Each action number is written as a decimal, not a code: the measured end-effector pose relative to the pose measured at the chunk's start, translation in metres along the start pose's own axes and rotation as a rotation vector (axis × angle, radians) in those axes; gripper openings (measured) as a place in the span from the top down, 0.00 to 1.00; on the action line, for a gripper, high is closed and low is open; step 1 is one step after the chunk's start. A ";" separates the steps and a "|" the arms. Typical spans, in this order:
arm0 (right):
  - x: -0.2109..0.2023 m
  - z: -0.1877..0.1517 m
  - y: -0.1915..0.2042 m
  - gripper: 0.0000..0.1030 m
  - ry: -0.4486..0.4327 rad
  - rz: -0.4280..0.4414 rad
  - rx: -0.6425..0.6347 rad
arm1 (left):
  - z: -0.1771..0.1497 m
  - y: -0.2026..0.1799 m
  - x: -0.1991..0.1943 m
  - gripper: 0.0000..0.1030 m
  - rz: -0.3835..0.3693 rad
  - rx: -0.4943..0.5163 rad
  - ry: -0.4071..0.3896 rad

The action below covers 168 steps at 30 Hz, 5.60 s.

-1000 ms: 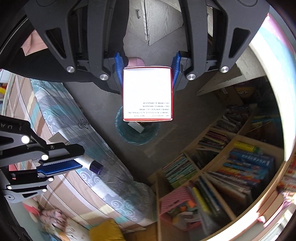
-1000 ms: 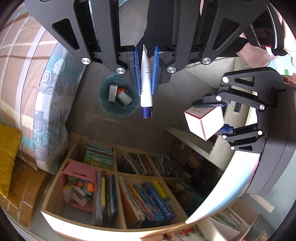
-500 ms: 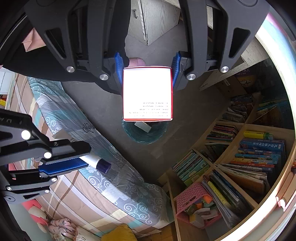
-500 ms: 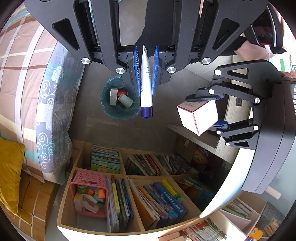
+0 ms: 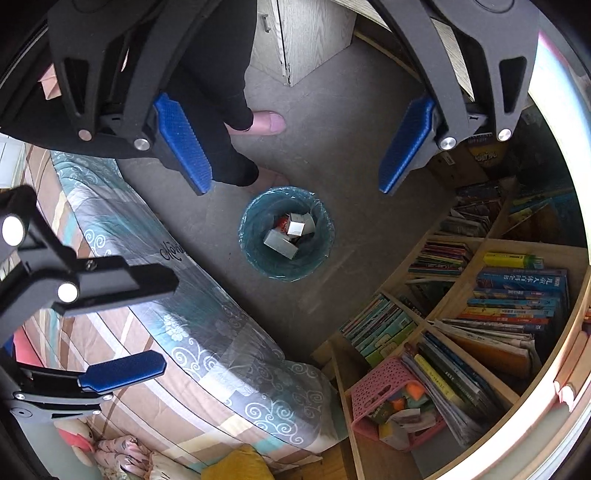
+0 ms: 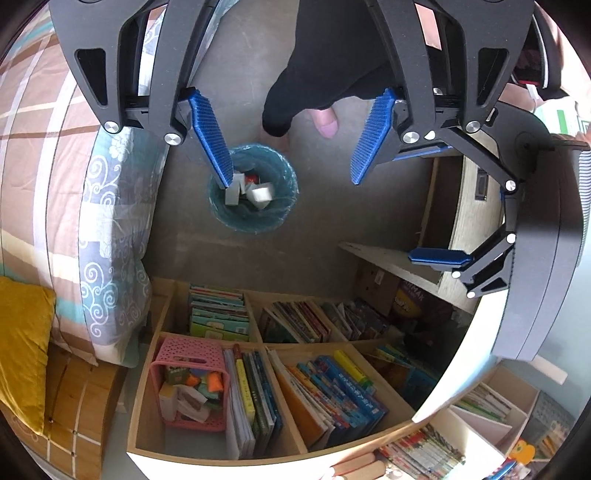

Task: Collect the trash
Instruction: 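Open both tools to drop the box and tube into the wastebasket, then move both open tools back over the mat, then grasp the orange bag with the right tool while the left tool grasps the DARLIE toothbrush pack, then lift the orange bag and toothbrush pack toward the wastebasket with both tools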

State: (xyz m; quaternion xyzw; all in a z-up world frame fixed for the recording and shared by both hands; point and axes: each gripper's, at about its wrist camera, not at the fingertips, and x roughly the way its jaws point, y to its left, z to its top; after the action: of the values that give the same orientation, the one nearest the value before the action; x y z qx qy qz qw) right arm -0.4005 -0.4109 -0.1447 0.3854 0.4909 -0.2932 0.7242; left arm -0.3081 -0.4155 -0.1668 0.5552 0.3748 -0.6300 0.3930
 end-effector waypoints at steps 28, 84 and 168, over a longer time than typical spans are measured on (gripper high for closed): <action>0.001 0.017 0.057 0.22 -0.014 0.050 -0.195 | -0.073 0.044 -0.042 0.13 0.092 -0.250 -0.071; 0.076 0.012 0.515 0.17 0.132 0.246 -1.063 | -0.524 0.203 -0.131 0.09 0.428 -1.017 -0.056; 0.075 0.014 0.515 0.82 0.020 0.115 -0.839 | -0.483 0.250 -0.143 0.85 0.207 -0.446 -0.126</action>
State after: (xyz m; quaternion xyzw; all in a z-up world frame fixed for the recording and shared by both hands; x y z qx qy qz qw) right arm 0.0458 -0.1528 -0.0726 0.0868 0.5522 -0.0232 0.8288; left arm 0.1257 -0.0683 -0.0828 0.4497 0.4203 -0.5216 0.5908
